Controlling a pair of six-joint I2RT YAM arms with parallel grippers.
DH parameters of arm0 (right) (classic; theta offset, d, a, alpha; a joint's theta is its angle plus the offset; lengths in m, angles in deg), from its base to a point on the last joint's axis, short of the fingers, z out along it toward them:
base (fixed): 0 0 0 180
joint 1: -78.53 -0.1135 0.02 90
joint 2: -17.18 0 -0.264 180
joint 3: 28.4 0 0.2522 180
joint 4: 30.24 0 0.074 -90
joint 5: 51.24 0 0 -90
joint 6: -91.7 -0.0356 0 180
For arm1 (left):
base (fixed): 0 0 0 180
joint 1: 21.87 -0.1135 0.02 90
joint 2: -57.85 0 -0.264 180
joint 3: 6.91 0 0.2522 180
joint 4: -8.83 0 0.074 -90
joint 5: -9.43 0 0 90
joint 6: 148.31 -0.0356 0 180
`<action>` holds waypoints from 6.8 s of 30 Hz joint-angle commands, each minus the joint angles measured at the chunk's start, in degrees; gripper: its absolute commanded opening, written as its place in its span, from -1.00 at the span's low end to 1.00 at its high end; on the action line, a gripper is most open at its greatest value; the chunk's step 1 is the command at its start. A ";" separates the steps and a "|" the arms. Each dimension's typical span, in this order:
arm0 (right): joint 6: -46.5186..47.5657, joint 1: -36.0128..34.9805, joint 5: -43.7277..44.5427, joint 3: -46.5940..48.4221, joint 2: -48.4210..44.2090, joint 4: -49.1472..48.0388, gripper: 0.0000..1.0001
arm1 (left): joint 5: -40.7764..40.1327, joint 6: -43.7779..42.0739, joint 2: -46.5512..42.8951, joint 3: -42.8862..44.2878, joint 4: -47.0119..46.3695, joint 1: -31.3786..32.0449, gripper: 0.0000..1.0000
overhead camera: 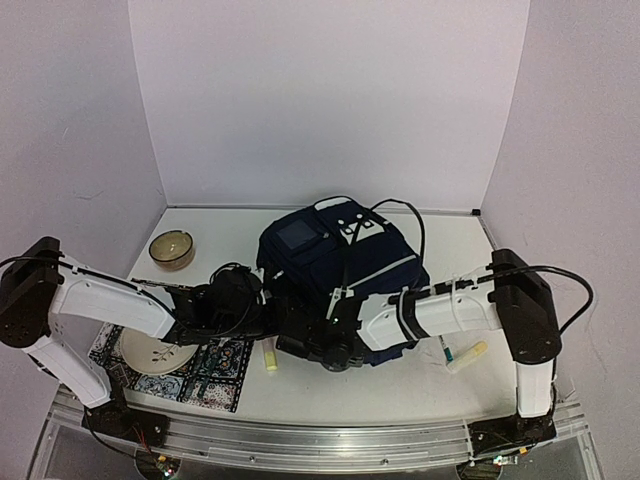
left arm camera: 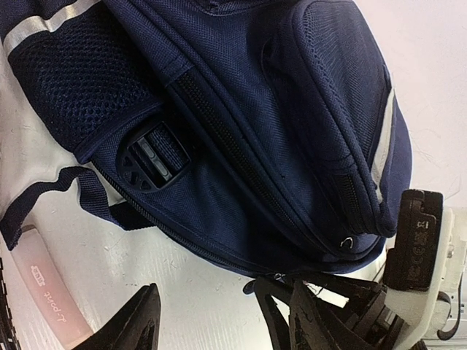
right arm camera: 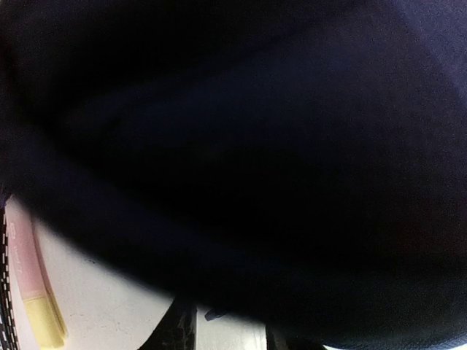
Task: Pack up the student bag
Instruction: Hold the largest pocket of the student bag, then zip the student bag into the largest pocket of the bag.
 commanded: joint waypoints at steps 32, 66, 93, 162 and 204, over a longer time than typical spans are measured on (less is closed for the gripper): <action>22.53 0.97 -6.68 -5.86 -14.09 -6.41 -1.00 | 6.34 15.03 12.19 9.58 -4.30 -0.11 0.21; 31.59 3.78 -10.01 -15.29 -26.90 1.20 -1.00 | -4.06 -11.67 7.90 23.23 18.61 -13.09 -1.00; 42.43 5.14 -17.30 -2.10 -18.11 -6.23 -1.00 | 2.24 -18.54 4.74 28.80 29.59 -18.74 -0.06; 45.64 34.88 -12.14 -22.38 -34.69 -5.68 -1.00 | 4.21 11.23 -11.23 11.43 11.40 -0.90 -1.00; 61.01 52.26 -46.52 -26.73 -34.87 -25.62 -1.00 | 7.68 -11.48 -6.99 18.92 22.53 -1.63 -0.87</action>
